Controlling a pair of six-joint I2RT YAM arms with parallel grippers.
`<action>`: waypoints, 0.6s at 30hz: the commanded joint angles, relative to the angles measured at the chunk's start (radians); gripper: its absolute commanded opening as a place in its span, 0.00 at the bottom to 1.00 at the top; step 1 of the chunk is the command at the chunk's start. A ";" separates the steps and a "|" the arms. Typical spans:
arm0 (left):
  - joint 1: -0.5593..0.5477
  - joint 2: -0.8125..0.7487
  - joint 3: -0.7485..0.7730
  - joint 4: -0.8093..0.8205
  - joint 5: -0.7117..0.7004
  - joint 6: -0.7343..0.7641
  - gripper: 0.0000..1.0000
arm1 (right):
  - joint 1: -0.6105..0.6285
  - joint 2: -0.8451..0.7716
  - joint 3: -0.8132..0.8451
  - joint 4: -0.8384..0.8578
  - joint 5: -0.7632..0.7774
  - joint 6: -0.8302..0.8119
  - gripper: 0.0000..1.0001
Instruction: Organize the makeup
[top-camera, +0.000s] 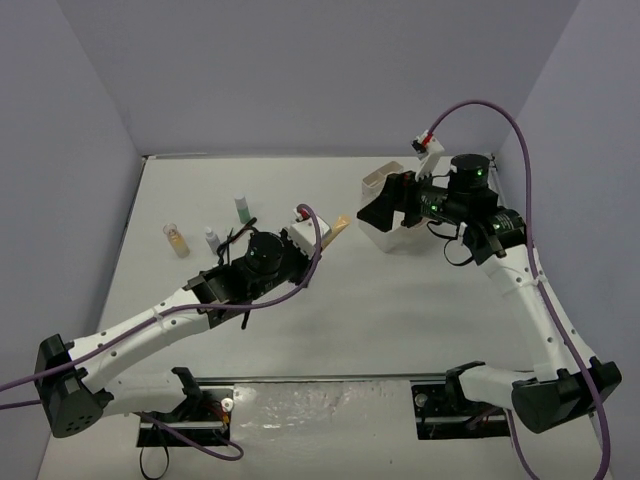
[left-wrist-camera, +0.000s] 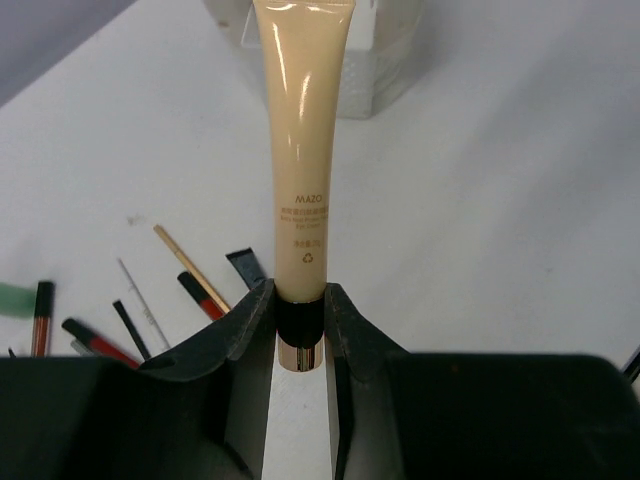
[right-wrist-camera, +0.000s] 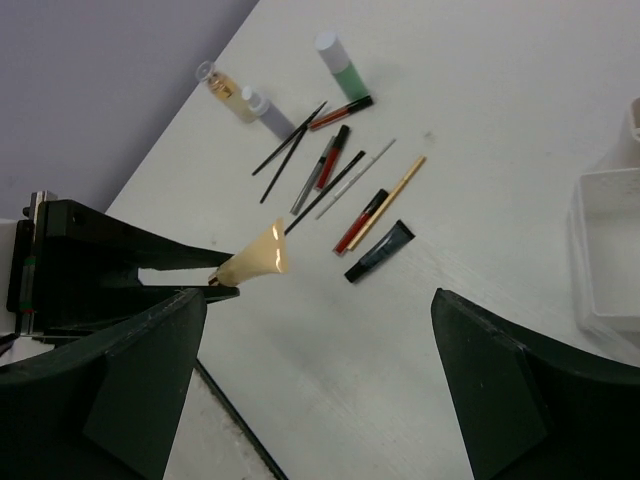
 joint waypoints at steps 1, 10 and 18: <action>-0.022 0.001 0.095 0.161 0.048 0.109 0.00 | 0.046 0.038 0.053 0.070 -0.127 0.040 0.91; -0.024 0.008 0.086 0.239 0.101 0.104 0.00 | 0.143 0.075 0.033 0.109 -0.130 0.053 0.87; -0.024 0.002 0.066 0.266 0.111 0.097 0.00 | 0.167 0.082 0.014 0.121 -0.088 0.059 0.62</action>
